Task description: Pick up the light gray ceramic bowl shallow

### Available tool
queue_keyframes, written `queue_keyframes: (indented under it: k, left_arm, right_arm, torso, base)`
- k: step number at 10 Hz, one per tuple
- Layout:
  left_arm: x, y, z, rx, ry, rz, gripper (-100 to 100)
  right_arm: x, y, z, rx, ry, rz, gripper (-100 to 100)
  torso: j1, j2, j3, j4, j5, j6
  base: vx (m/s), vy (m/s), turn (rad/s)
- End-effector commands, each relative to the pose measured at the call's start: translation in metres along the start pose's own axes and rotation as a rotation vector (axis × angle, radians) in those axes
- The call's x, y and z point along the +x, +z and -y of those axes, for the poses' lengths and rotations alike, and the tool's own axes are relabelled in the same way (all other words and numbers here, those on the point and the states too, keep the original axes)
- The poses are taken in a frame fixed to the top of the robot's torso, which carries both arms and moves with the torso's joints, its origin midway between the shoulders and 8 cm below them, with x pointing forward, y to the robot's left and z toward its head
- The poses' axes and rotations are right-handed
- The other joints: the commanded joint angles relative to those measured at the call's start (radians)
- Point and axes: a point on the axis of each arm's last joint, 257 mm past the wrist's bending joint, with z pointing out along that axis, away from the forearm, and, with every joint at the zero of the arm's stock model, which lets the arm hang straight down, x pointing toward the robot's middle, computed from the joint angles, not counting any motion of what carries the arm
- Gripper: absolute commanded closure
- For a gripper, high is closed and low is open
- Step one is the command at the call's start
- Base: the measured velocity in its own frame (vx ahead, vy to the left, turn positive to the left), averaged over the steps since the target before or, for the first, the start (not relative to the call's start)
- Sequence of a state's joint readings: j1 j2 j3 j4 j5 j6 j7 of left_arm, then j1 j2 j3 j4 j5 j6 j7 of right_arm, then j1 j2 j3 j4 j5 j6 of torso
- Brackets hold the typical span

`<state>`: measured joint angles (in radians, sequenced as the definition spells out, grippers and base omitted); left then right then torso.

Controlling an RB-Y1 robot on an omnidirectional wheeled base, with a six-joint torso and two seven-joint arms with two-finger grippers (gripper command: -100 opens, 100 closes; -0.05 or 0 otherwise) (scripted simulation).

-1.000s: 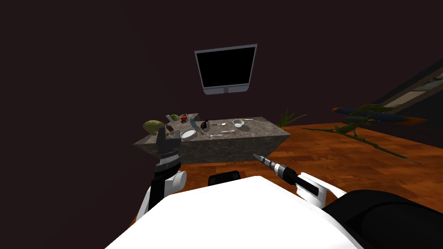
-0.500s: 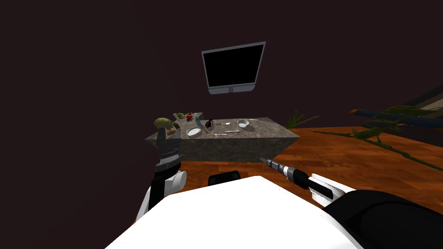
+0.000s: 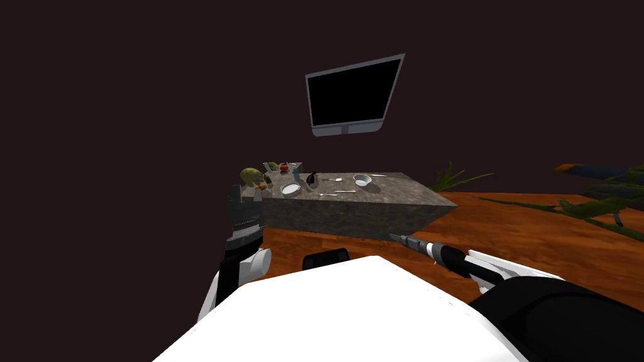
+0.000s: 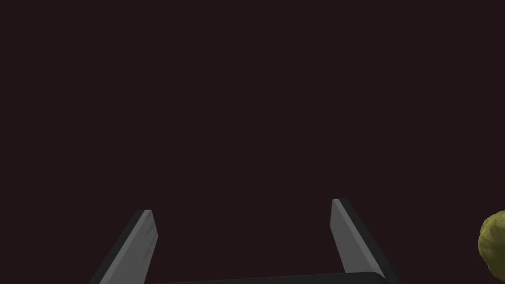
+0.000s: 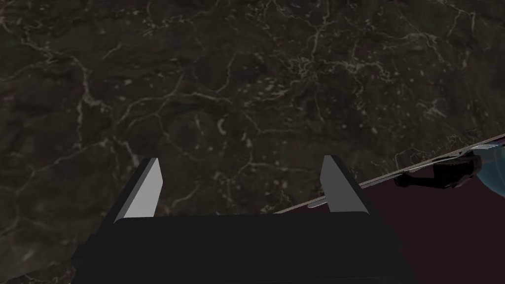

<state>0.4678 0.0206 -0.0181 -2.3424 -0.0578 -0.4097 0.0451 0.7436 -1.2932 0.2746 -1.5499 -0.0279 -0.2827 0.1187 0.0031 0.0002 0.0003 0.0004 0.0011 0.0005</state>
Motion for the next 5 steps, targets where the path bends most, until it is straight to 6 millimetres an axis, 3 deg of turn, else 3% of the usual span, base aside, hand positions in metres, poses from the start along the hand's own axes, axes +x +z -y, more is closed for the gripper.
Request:
queue_keyframes:
  k: [1, 3, 4, 5]
  left_arm:
    - [0.000, 0.000, 0.000, 0.000, 0.000, 0.000, 0]
    - [0.000, 0.000, 0.000, 0.000, 0.000, 0.000, 0]
    - [0.000, 0.000, 0.000, 0.000, 0.000, 0.000, 0]
    - [0.000, 0.000, 0.000, 0.000, 0.000, 0.000, 0]
  right_arm:
    - [0.003, -0.015, 0.033, 0.072, -0.041, -0.041, -100]
    - [-0.003, -0.017, 0.036, 0.077, -0.062, -0.047, -100]
    - [-0.003, -0.030, 0.064, 0.134, -0.101, -0.080, -100]
    - [-0.006, -0.031, 0.065, 0.137, -0.110, -0.082, -100]
  torso:
    - [0.000, 0.000, 0.000, 0.000, 0.000, 0.000]
    - [0.000, -0.001, 0.000, 0.000, 0.000, 0.000]
    - [-0.002, 0.000, 0.000, 0.000, -0.001, 0.000]
    - [-0.002, -0.001, 0.000, 0.000, -0.001, -0.001]
  base:
    - [0.016, 0.083, 0.214]
    - [0.016, 0.040, 0.054]
    - [0.016, 0.042, 0.250]
    - [0.018, 0.043, 0.141]
